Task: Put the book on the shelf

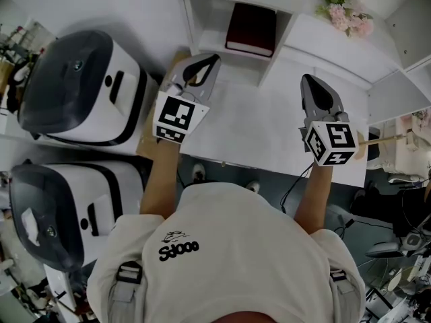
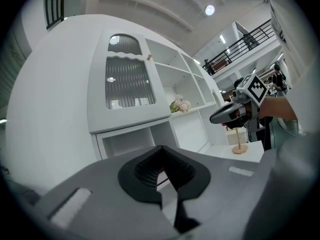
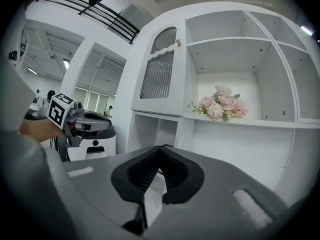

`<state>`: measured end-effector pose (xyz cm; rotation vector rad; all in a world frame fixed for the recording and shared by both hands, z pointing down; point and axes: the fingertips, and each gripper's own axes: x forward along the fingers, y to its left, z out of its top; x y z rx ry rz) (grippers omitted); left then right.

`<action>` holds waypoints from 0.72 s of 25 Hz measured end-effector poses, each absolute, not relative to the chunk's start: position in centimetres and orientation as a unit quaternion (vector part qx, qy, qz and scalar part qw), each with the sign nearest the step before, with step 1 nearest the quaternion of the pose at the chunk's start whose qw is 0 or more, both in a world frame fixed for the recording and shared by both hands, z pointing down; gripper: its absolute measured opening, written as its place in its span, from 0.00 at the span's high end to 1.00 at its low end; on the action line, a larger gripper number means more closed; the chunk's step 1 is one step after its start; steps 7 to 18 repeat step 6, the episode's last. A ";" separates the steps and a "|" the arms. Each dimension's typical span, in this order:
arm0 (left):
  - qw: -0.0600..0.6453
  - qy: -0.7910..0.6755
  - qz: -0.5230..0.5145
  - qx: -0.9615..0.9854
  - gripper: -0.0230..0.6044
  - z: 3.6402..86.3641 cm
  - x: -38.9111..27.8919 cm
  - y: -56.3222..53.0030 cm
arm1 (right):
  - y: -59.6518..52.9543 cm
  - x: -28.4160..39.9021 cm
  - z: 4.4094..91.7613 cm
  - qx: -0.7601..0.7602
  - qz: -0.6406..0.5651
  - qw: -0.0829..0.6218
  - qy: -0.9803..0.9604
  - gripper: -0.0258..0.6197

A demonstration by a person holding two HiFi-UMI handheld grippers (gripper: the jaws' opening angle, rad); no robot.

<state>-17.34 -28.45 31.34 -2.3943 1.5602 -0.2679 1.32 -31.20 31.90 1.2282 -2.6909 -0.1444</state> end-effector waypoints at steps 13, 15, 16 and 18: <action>0.132 0.536 -0.099 -0.828 0.94 31.8 -17.7 -28.7 | -31.2 0.7 32.2 0.411 -0.047 0.093 -0.906 0.96; 0.132 0.536 -0.099 -0.828 0.94 31.8 -17.7 -28.7 | -31.2 0.7 32.2 0.411 -0.047 0.093 -0.906 0.96; 0.132 0.536 -0.099 -0.828 0.94 31.8 -17.7 -28.7 | -31.2 0.7 32.2 0.411 -0.047 0.093 -0.906 0.96; 0.132 0.536 -0.099 -0.828 0.94 31.8 -17.7 -28.7 | -31.2 0.7 32.2 0.411 -0.047 0.093 -0.906 0.96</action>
